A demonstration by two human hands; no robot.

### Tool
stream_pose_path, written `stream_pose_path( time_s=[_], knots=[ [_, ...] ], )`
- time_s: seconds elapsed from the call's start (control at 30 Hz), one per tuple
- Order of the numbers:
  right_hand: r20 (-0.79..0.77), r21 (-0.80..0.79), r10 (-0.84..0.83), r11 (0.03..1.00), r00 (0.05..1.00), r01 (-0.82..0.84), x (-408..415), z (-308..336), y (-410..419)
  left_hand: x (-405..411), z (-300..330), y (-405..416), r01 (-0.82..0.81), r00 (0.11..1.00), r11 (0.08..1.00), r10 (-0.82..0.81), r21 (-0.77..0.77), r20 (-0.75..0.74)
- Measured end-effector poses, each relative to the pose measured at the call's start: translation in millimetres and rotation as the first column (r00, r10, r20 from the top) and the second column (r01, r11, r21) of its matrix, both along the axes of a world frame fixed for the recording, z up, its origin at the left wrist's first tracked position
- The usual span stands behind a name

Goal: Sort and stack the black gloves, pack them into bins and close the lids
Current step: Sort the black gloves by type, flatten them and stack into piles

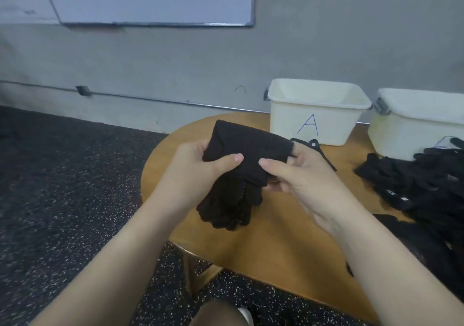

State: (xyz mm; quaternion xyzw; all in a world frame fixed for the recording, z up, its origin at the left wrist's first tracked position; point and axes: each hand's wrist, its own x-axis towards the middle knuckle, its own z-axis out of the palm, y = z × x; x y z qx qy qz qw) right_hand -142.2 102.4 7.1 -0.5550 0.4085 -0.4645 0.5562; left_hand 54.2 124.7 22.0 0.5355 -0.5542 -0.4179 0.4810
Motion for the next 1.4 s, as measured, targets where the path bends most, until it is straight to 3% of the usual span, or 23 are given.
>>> stream_pose_path(
  time_s=[0.13,0.33,0.5,0.87,0.97,1.07,1.13,1.2,1.3,1.4],
  knots=[
    [-0.042,0.044,-0.043,0.998,0.998,0.045,27.5,5.7,-27.2,25.4,5.2,-23.9,-0.046,0.995,0.999,0.045,0.018,0.092],
    [-0.149,0.071,-0.110,0.990,0.983,0.122,46.2,0.8,-53.0,44.8,-2.0,-50.6,-0.099,0.995,0.984,0.097,0.149,0.021],
    [-0.289,0.055,-0.108,0.990,0.951,0.130,46.2,-16.4,-68.2,53.6,-23.9,-55.7,-0.123,0.987,0.978,0.104,0.166,0.123],
    [-0.374,0.026,-0.137,0.987,0.917,0.158,38.0,-34.9,-71.8,61.7,-49.2,-49.3,-0.165,0.983,0.971,0.149,0.171,0.107],
    [-0.463,-0.031,-0.189,0.980,0.866,0.197,34.3,-29.6,-70.5,65.4,-48.9,-51.8,-0.245,0.912,0.969,0.223,0.021,0.344],
    [-0.632,-0.309,-0.304,0.942,0.713,0.128,30.7,-29.9,-70.8,66.5,-51.0,-59.3,-0.221,0.791,0.934,0.339,-0.279,0.509],
    [-0.671,-0.436,-0.318,0.900,0.670,-0.009,33.7,-30.0,-67.2,64.1,-53.0,-66.9,-0.052,0.816,0.939,0.237,-0.341,0.528],
    [-0.713,-0.470,-0.286,0.873,0.640,-0.134,37.4,-34.1,-64.3,58.8,-56.0,-71.3,0.094,0.848,0.953,0.075,-0.288,0.525],
    [-0.804,-0.433,-0.230,0.858,0.547,-0.275,40.5,-46.0,-58.5,53.5,-67.9,-69.0,0.216,0.856,0.960,-0.100,-0.176,0.508],
    [-0.860,-0.346,-0.160,0.880,0.484,-0.325,39.0,-57.9,-51.4,49.3,-85.0,-60.3,0.261,0.841,0.956,-0.159,-0.132,0.517]
  ],
)
